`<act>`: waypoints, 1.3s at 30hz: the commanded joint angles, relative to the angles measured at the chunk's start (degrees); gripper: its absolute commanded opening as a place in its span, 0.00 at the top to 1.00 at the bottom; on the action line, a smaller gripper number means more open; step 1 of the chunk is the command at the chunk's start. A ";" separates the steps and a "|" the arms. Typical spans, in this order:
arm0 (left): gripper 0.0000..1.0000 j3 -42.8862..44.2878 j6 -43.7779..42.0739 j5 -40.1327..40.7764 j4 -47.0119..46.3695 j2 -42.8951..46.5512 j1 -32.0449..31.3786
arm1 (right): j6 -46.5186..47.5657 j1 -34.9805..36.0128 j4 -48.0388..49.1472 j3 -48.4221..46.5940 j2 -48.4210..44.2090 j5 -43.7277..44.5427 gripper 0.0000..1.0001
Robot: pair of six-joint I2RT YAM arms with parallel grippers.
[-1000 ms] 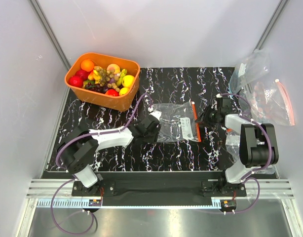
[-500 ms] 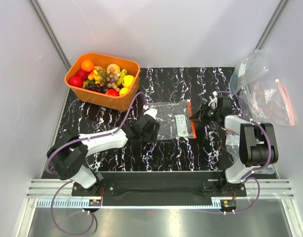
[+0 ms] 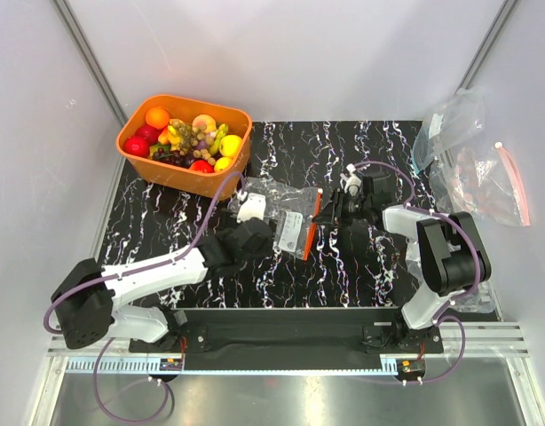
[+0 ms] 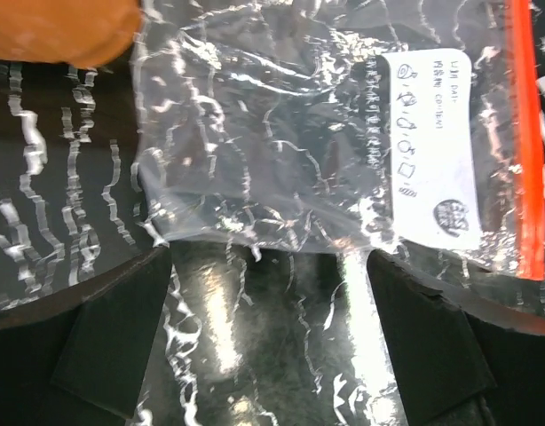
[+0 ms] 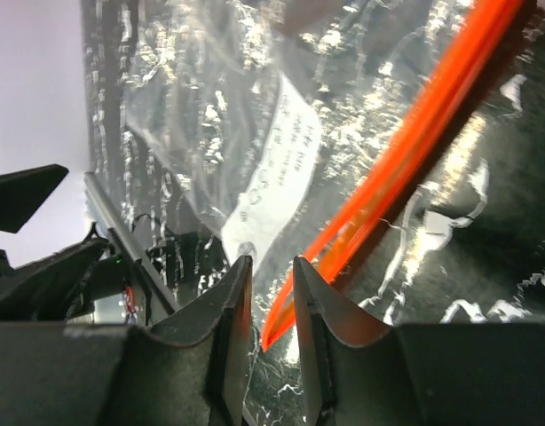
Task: Place the food in the zip-top bag and seal the zipper
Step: Move the zipper food storage bag to the center of the board, then open the zipper of the food storage bag at the center of the board.
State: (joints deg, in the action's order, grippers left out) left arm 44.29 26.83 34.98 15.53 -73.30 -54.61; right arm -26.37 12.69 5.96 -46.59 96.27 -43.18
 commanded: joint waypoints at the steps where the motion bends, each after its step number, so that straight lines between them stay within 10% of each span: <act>1: 0.01 4.21 0.51 11.94 2.23 0.44 -3.74 | -0.52 0.32 6.25 0.35 -3.01 -4.63 0.67; 10: 0.01 15.81 -0.54 7.84 4.16 -12.74 -8.50 | 0.18 0.41 4.34 4.48 -12.41 10.55 0.55; 20: 0.05 33.12 -5.38 8.08 10.91 -30.47 -12.27 | -4.73 -1.52 -7.80 10.64 -31.13 54.75 0.58; 39: 0.32 50.18 -3.63 11.60 24.46 -48.25 -12.80 | -8.43 -5.83 -8.86 14.42 -38.96 58.47 0.58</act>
State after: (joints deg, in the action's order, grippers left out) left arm 91.39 22.52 44.25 38.02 -120.31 -67.79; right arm -34.15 7.20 -4.14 -32.56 58.70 13.04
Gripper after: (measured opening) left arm 0.687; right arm 0.418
